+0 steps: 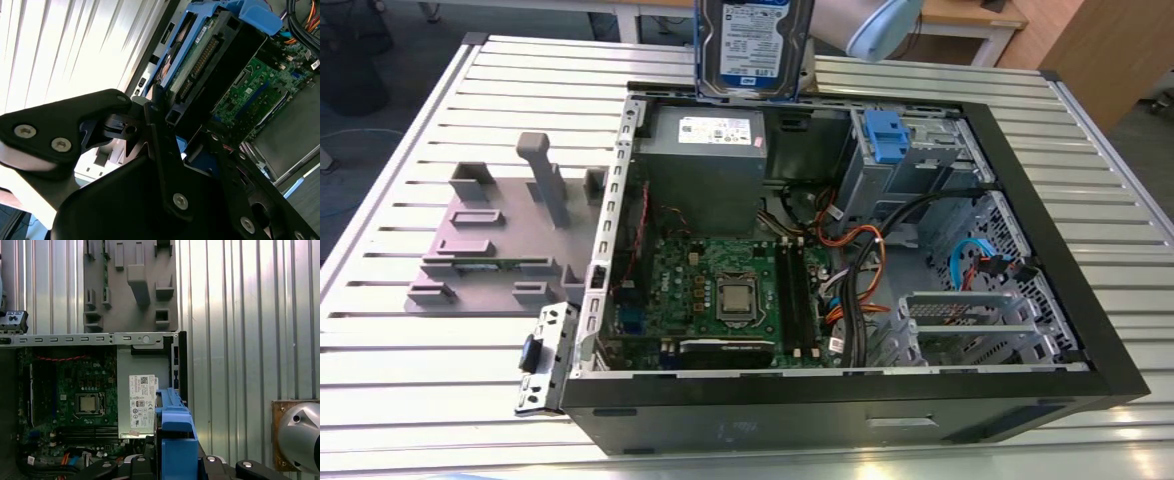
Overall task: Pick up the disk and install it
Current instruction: 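Pick up the disk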
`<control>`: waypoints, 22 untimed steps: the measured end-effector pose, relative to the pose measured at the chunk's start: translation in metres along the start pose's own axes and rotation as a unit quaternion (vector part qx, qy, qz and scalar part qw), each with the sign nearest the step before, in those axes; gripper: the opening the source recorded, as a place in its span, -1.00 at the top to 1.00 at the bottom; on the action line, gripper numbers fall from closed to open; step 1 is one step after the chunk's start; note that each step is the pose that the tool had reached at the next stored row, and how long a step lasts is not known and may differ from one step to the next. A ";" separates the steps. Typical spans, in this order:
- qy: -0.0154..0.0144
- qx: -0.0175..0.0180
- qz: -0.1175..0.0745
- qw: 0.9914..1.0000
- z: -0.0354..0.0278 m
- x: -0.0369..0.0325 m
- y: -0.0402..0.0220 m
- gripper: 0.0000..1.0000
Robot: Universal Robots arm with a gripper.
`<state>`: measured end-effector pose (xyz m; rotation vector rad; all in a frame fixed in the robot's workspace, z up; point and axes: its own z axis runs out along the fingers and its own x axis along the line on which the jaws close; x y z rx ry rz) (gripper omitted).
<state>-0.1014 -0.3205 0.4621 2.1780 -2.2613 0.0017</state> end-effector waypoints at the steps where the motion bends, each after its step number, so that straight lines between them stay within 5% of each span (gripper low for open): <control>1: 0.000 0.000 0.000 1.000 0.0000 0.0001 0.0000 0.27; 22: 0.000 0.000 0.000 1.000 0.0000 0.0054 -0.0002 0.27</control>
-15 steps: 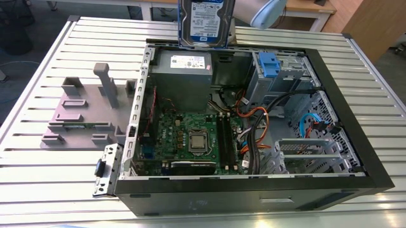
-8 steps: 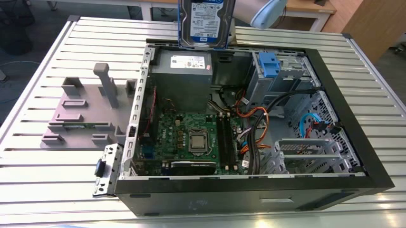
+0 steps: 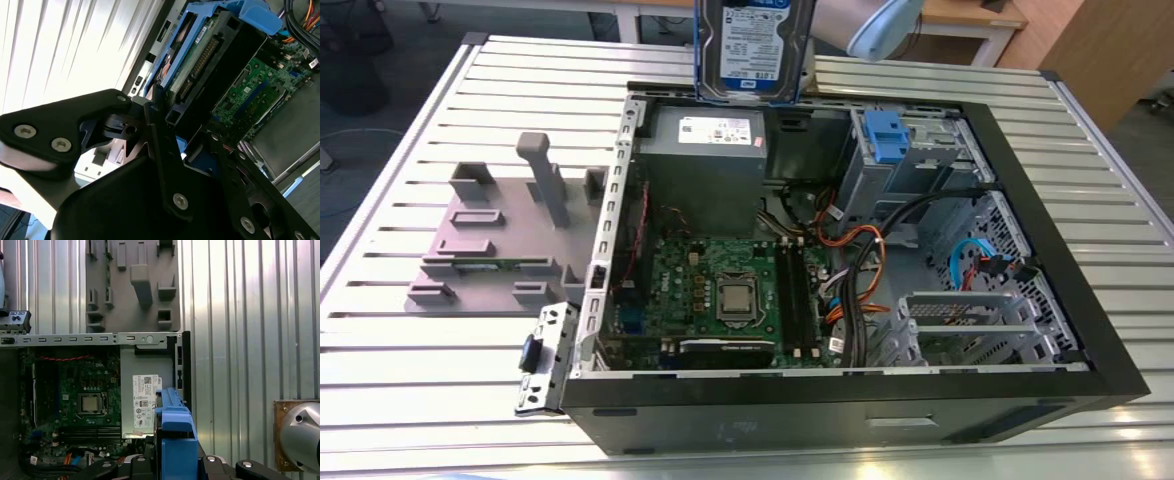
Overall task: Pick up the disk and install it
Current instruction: 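Pick up the disk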
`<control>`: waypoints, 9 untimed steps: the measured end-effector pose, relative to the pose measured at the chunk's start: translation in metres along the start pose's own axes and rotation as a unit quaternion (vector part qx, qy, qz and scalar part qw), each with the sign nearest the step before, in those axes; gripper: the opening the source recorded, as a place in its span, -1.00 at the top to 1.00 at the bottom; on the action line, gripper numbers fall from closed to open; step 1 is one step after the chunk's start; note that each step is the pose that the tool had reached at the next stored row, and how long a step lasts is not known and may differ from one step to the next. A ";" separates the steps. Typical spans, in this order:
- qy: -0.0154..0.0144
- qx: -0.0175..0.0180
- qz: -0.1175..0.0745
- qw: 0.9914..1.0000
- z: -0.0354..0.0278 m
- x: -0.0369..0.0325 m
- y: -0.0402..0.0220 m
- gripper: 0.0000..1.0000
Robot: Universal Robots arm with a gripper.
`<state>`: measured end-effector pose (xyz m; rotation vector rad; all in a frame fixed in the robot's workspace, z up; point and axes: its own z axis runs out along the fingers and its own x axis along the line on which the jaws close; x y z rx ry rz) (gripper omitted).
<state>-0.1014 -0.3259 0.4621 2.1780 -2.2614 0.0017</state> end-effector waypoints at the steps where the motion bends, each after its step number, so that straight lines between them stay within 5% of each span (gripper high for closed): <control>1: 0.000 0.000 0.000 1.000 0.0000 0.0002 0.0000 0.27; 9: 0.000 0.000 0.000 1.000 0.0000 0.0021 -0.0001 0.27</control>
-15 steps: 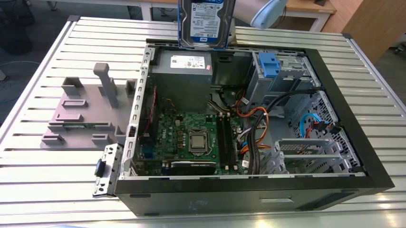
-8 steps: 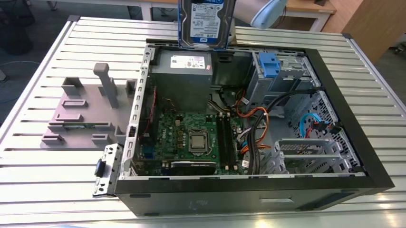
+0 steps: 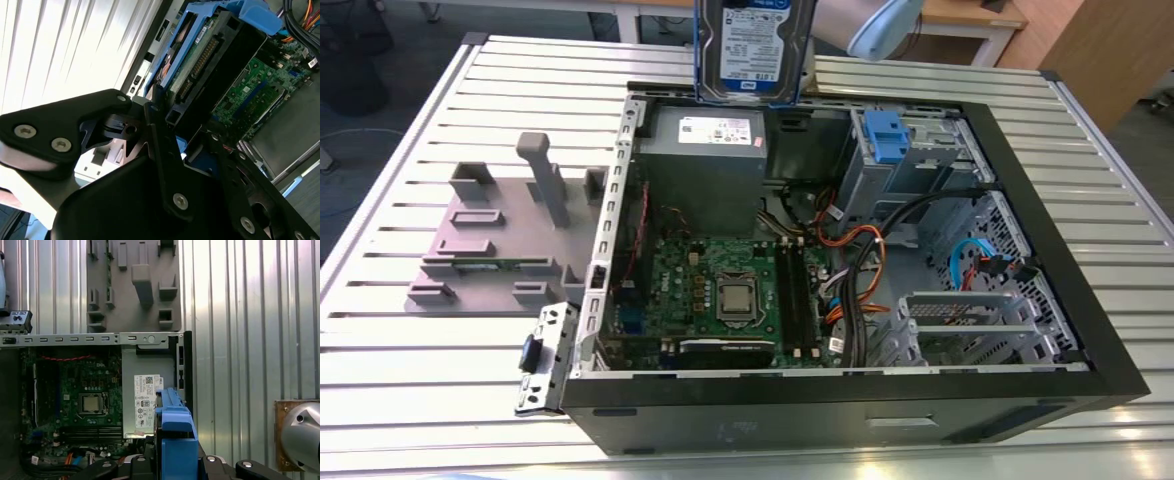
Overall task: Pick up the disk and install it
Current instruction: 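Pick up the disk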
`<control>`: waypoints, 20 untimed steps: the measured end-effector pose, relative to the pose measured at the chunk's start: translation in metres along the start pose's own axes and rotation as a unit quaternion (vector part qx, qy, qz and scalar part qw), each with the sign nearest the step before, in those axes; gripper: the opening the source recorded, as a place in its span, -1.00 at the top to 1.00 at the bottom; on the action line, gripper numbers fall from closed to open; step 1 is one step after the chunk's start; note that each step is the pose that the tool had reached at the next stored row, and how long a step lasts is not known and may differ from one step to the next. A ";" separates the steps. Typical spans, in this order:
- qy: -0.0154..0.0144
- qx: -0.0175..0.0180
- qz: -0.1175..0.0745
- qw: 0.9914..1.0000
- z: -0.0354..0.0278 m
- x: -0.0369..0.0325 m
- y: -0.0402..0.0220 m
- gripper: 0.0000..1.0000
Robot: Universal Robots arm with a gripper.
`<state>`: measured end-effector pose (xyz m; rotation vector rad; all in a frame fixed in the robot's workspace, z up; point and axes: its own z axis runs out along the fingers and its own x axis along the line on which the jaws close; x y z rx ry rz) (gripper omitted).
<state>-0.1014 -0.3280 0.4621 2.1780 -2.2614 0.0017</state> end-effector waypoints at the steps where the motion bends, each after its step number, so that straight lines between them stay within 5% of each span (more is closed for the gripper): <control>1: 0.000 0.000 0.000 1.000 0.0000 0.0002 0.0000 0.27; 20: 0.000 0.000 0.000 1.000 0.0000 0.0040 -0.0002 0.27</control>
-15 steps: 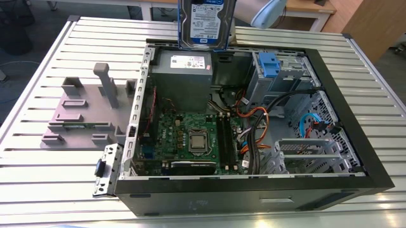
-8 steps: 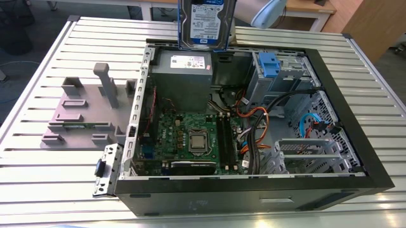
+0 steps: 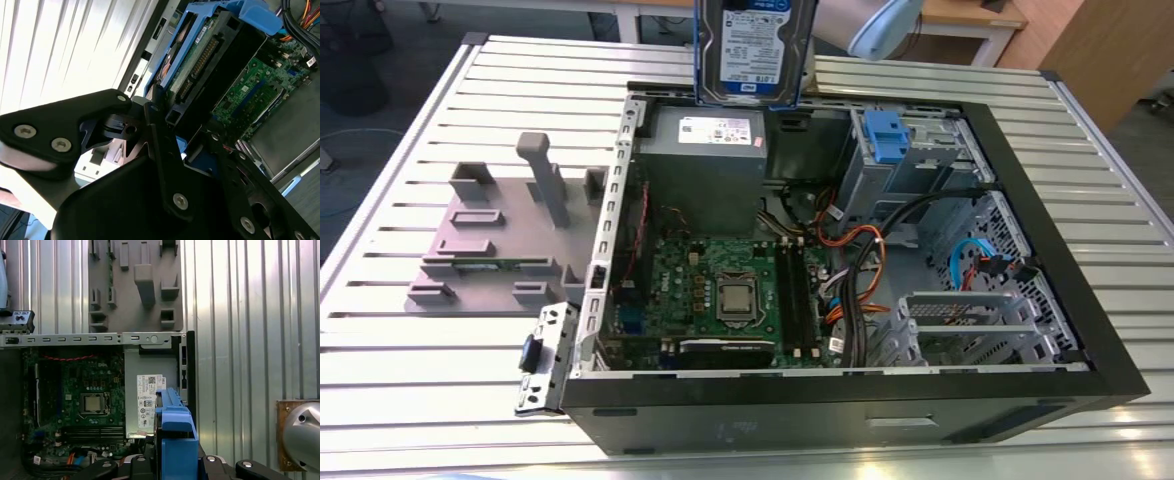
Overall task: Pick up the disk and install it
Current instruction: 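Pick up the disk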
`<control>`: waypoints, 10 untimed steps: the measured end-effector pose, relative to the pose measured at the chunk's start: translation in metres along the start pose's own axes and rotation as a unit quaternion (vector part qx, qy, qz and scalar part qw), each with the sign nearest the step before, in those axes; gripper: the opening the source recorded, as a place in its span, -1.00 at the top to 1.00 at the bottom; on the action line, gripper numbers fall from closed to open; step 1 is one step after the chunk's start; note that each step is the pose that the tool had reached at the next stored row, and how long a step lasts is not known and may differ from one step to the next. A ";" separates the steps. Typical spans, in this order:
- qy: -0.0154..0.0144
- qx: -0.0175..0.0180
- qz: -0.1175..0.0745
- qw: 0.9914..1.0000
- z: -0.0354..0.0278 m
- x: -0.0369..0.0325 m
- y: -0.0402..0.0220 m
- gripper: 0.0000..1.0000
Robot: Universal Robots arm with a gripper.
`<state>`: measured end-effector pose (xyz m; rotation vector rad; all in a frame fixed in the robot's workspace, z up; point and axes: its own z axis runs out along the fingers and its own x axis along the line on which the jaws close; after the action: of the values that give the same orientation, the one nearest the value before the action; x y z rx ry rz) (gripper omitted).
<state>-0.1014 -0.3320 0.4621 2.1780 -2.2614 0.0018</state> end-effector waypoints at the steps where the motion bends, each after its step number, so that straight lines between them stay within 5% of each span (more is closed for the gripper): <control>1: 0.000 0.000 0.000 1.000 0.0000 0.0002 0.0000 0.27; 10: 0.000 0.000 0.000 1.000 0.0000 0.0022 -0.0001 0.27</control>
<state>-0.1014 -0.3343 0.4621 2.1780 -2.2613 0.0018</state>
